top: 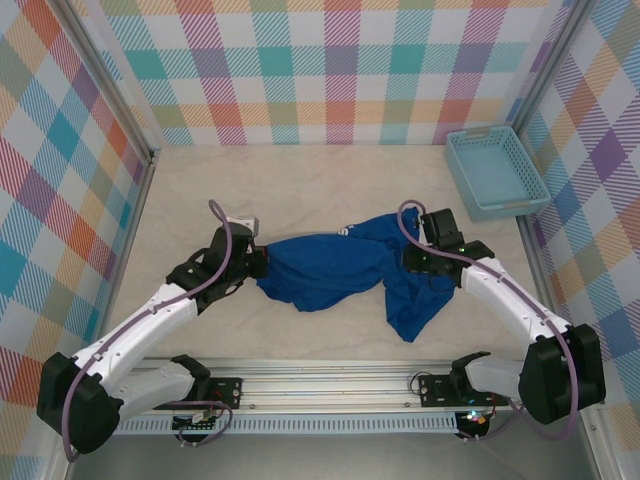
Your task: Fold the inside-out t-shirt
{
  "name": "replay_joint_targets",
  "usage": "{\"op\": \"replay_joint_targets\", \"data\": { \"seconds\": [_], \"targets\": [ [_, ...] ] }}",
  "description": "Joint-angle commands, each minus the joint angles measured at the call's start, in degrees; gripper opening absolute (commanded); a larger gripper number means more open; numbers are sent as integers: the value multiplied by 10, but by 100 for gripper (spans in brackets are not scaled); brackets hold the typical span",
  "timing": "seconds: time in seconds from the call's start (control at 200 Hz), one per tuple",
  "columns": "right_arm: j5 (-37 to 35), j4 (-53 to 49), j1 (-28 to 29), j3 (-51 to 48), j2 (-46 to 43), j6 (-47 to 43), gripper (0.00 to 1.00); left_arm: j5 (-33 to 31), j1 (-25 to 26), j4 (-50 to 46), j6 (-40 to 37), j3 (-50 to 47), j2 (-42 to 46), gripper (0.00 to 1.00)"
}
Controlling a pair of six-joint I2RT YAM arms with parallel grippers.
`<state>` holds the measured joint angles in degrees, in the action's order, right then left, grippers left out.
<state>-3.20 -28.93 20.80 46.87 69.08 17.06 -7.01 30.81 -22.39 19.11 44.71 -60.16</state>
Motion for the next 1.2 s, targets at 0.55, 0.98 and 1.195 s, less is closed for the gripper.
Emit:
{"op": "replay_joint_targets", "data": {
  "seconds": [0.55, 0.98, 1.195],
  "targets": [
    [18, 132, 231, 139, 272, -188, 73, 23, -8, -13, 10, 20, 29, 0],
    [158, 99, 155, 137, 137, -123, 0, 18, -9, -37, 5, 24, 37, 0],
    [232, 25, 131, 161, 81, -121, 3, -3, -17, -66, -8, 69, 52, 0]
  ]
}}
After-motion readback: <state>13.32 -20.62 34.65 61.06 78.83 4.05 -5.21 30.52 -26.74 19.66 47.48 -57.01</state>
